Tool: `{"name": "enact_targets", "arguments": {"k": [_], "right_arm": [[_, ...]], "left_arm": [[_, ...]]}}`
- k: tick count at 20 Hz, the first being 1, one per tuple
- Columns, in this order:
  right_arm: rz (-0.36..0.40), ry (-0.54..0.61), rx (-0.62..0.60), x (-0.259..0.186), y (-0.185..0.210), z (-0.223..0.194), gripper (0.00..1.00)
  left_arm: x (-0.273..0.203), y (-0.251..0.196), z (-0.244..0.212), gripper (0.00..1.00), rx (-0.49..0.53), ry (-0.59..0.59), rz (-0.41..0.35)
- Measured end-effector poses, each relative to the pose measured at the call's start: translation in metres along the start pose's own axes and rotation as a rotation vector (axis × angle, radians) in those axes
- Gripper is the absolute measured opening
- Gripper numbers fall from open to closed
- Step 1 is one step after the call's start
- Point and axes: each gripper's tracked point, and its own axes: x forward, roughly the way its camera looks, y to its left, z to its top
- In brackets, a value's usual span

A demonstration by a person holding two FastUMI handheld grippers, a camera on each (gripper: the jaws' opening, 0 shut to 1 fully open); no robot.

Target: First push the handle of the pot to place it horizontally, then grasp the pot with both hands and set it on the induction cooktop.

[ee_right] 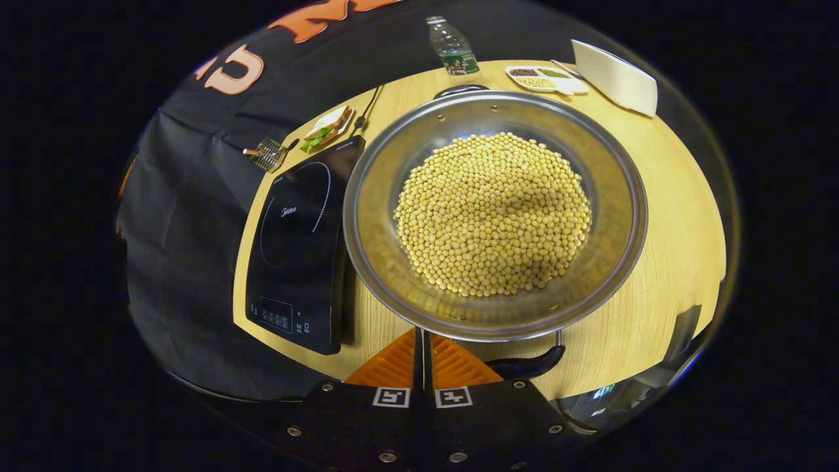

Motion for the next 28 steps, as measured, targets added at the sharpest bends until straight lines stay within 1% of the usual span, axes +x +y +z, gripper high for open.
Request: {"name": "enact_targets", "arguments": {"k": [1, 3, 4, 7, 9, 10, 13, 16, 17, 18, 19, 20, 22, 25, 28], "right_arm": [[-0.002, 0.0, 0.019, 0.0, -0.006, 0.002, 0.0], [-0.021, 0.003, 0.048, -0.001, -0.021, 0.005, 0.0], [-0.029, 0.006, 0.062, -0.003, -0.029, 0.006, 0.0], [-0.048, 0.002, 0.1, -0.008, -0.05, 0.008, 0.0], [-0.061, -0.002, 0.115, -0.011, -0.064, 0.011, 0.0], [-0.069, -0.006, 0.115, -0.013, -0.071, 0.015, 0.0], [-0.082, -0.02, 0.118, -0.017, -0.091, 0.022, 0.0], [-0.074, -0.023, 0.133, -0.018, -0.107, 0.029, 0.0], [-0.099, -0.018, 0.129, -0.016, -0.117, 0.029, 0.0], [-0.144, -0.013, 0.121, -0.015, -0.133, 0.03, 0.0], [-0.16, -0.01, 0.123, -0.015, -0.143, 0.03, 0.0], [-0.143, -0.007, 0.144, -0.015, -0.147, 0.033, 0.0], [-0.108, -0.014, 0.177, -0.016, -0.15, 0.039, 0.0], [-0.096, -0.015, 0.17, -0.017, -0.158, 0.05, 0.0], [-0.082, -0.008, 0.161, -0.019, -0.169, 0.062, 0.0]], "left_arm": [[0.002, -0.007, 0.0, 0.97, 0.008, 0.001, -0.009], [0.008, -0.024, 0.0, 0.92, 0.018, 0.007, -0.029], [0.012, -0.034, 0.0, 0.94, 0.02, 0.011, -0.04], [0.021, -0.068, -0.003, 0.95, 0.03, 0.037, -0.083], [0.025, -0.091, -0.005, 0.94, 0.054, 0.058, -0.116], [0.027, -0.102, -0.004, 0.97, 0.069, 0.062, -0.127], [0.031, -0.136, 0.002, 0.94, 0.112, 0.062, -0.164], [0.033, -0.17, 0.001, 0.88, 0.137, 0.078, -0.199], [0.033, -0.182, -0.002, 0.99, 0.145, 0.093, -0.215], [0.033, -0.193, -0.006, 0.99, 0.154, 0.109, -0.227], [0.033, -0.202, -0.008, 0.94, 0.157, 0.121, -0.232], [0.033, -0.21, -0.009, 0.94, 0.153, 0.131, -0.239], [0.032, -0.225, -0.012, 0.94, 0.145, 0.149, -0.24], [0.025, -0.235, -0.017, 0.94, 0.117, 0.175, -0.219], [0.016, -0.224, -0.024, 0.94, 0.082, 0.204, -0.16]]}}
